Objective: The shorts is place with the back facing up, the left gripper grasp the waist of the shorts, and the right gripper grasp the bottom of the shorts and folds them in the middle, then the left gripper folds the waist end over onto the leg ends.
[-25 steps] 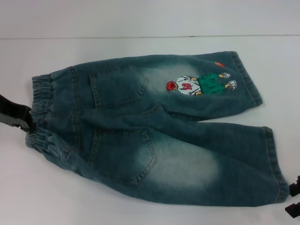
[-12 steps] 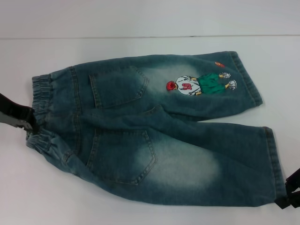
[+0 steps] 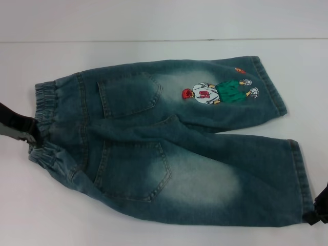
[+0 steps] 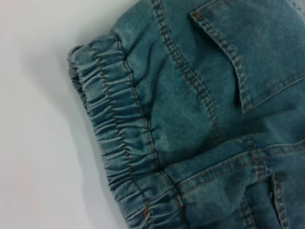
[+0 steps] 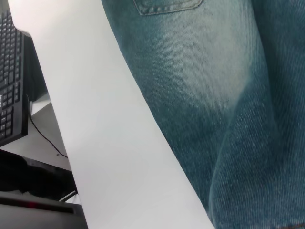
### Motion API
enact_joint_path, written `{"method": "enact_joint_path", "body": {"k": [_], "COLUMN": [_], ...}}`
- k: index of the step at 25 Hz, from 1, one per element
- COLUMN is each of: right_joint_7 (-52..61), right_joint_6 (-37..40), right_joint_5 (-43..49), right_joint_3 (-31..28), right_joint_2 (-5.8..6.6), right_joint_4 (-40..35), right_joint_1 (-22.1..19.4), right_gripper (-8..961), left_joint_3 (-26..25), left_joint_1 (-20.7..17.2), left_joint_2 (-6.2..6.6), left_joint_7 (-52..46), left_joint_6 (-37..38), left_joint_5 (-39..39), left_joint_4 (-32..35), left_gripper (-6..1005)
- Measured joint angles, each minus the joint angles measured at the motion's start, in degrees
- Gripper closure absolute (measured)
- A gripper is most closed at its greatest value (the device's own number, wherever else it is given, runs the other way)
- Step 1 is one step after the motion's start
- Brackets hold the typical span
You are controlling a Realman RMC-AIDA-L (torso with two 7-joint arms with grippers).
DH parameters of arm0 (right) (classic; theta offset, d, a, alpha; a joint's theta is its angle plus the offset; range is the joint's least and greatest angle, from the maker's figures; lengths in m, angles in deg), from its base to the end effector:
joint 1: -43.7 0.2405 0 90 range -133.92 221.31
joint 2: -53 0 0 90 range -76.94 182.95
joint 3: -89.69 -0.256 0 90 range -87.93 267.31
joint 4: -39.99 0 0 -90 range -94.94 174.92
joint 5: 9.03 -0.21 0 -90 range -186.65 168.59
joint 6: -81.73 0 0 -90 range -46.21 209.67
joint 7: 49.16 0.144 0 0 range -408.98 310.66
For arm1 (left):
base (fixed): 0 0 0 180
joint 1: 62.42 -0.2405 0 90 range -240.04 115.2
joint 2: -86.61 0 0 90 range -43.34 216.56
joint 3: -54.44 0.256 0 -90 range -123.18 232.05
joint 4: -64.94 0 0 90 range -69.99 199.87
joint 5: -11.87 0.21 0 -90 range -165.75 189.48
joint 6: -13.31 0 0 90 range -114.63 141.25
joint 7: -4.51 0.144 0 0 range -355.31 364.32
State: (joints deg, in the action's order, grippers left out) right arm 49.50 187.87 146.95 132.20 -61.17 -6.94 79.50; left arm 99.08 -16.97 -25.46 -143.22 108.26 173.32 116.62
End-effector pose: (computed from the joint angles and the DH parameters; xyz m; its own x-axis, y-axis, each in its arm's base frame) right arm 0.3010 0.2998 0.0411 0.7803 -0.5687 0.2604 -0.5932 -0.8048 0.0200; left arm -0.2617 0.3829 0.0751 0.3048 0.9518 -0.0343 0.8487 -0.2878 -0.4437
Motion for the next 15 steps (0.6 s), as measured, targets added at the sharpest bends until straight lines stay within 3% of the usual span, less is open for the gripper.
{"method": "enact_joint_path", "body": {"k": [3, 6, 10, 15], "right_joint_7": [-1.00, -2.78, -4.02, -3.49], "right_joint_6": [0.74, 3.08, 4.68, 3.81], "right_joint_5": [-1.22, -4.44, -10.11, -17.60], "right_joint_3": [-0.88, -3.82, -10.91, -19.32], "right_joint_2": [0.41, 1.64, 3.69, 5.06], "right_joint_4": [0.01, 0.12, 0.18, 2.88], "right_joint_1": [0.01, -0.51, -2.11, -3.45], "right_gripper": [942, 943, 944, 944], "left_joint_3": [-0.52, -1.63, -4.43, -7.64], "left_joint_1": [0.11, -0.14, -0.47, -0.49], "left_joint_2": [0.04, 0.51, 1.36, 2.61], "left_joint_7": [0.43, 1.06, 1.48, 1.64], "left_joint_6": [0.63, 2.03, 3.13, 3.76], "left_joint_5": [-0.55, -2.95, -3.93, -4.40], "left_joint_4": [0.05, 0.31, 0.45, 0.03], "left_gripper": [966, 966, 966, 965]}}
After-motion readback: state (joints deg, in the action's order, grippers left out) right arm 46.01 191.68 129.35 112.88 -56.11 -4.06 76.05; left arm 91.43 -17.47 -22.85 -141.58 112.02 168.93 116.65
